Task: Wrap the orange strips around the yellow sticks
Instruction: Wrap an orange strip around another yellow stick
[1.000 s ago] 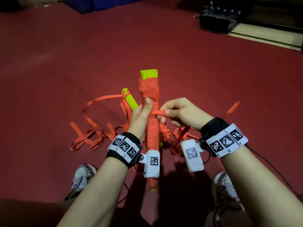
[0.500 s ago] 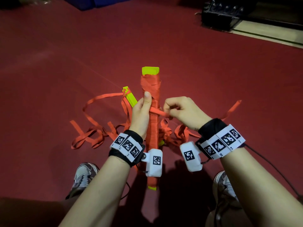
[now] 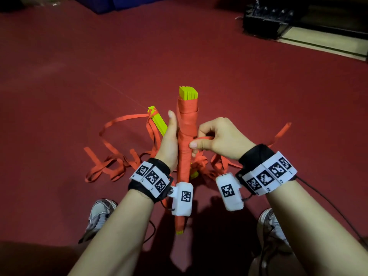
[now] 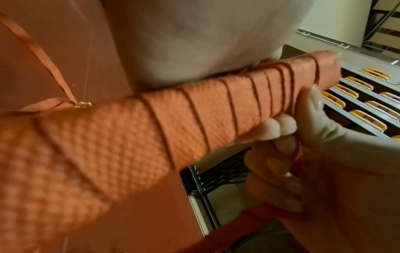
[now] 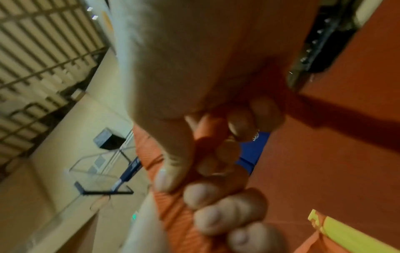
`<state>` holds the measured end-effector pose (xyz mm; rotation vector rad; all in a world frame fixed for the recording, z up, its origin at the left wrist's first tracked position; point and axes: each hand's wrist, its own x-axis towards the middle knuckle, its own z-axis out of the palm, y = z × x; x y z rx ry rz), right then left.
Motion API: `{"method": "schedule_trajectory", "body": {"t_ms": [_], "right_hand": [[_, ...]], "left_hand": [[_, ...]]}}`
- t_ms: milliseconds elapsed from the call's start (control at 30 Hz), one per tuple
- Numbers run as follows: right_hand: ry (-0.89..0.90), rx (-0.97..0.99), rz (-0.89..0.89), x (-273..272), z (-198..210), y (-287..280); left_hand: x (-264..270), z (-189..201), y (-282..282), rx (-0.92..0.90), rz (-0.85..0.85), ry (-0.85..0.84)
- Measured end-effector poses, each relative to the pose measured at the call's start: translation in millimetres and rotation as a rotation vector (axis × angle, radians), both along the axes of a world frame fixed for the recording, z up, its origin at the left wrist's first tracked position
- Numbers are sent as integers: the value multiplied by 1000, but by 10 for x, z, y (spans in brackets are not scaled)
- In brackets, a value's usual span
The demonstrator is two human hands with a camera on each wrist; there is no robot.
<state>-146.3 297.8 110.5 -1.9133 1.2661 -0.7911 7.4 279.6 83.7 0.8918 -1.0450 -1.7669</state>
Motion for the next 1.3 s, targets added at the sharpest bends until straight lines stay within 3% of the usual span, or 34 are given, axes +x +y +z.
{"method": "schedule_trajectory", "body": {"t_ms": [133,300,433,533,667,767,900,1133,1300], "right_hand": [[60,-85,-35,24,-36,22],[138,-171,-38,91,-68,55],[152,-202,-123,176,-121,80],[168,-224,-203,251,-165,88],[159,-270,-284,306,-182,102],[131,-227,-153,251,-130,81],[127,-78,-42,106,-6,56],[115,-3,-75,61,74,74],[89,-30,-162,100,-6,37]], "left_hand": [[34,11,-36,56,-77,-120],[31,84,14,-106,219,-355],[145,36,-39,-303,310,-464],[154,-3,-54,-304,335,-429],[25,-141,76,-124,233,-96],[72,-161,72,-217,341,-204],[151,-168,8,-393,353,-310],[135,-93,-36,-235,263,-315],[40,-20,10,-248,372,-316]]}}
